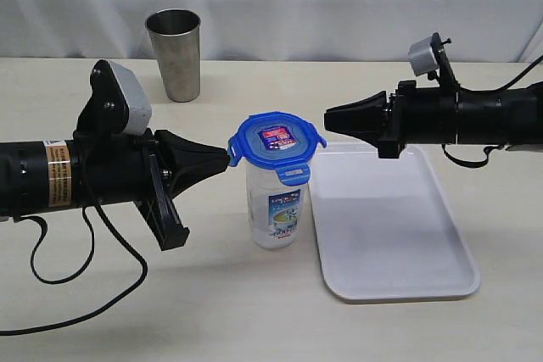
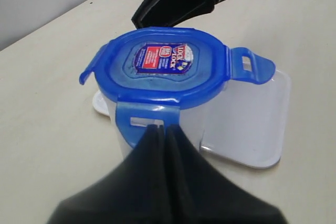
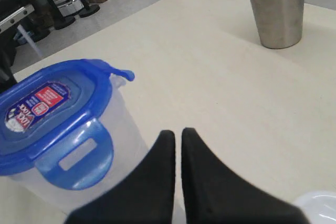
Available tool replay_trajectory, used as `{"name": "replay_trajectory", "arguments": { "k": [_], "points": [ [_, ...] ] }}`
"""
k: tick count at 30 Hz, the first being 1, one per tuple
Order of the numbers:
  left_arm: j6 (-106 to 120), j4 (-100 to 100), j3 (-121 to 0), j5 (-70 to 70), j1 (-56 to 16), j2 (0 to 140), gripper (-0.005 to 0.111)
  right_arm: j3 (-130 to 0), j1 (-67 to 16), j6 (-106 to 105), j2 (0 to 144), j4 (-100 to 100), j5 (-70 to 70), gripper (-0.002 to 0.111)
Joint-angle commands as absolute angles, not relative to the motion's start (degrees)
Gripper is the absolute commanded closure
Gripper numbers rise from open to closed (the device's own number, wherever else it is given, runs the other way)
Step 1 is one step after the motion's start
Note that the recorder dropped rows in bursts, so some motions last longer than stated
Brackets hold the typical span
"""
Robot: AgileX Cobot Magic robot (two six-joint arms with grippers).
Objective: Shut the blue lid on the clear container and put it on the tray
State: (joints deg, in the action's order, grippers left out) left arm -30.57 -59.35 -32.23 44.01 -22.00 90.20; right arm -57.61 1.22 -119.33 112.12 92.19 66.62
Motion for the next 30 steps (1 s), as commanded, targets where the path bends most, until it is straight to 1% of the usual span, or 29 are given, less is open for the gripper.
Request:
{"name": "replay_trajectory", "arguments": {
  "k": [1, 19, 23, 27, 30],
  "points": [
    [-30.29, -58.89, -32.10, 44.52, -21.98, 90.34, 0.107, -57.97, 1.17, -121.33, 112.24, 90.51, 69.96, 0.104],
    [-30.28, -59.11, -32.10, 44.67, -21.98, 90.34, 0.107, -57.87, 1.17, -121.22, 114.13, 94.86, 69.96, 0.104],
    [-30.28, -59.23, -32.10, 44.67, -21.98, 90.34, 0.107, -57.87, -1.61, -120.95, 114.13, 93.76, 69.96, 0.104],
    [-30.28, -59.22, -32.10, 44.56, -21.98, 90.34, 0.107, -57.87, -2.83, -120.90, 113.47, 93.52, 63.06, 0.104],
    [-30.28, -59.22, -32.10, 44.56, -21.98, 90.34, 0.107, -57.87, -2.57, -119.94, 112.97, 93.26, 61.95, 0.104]
  ]
}}
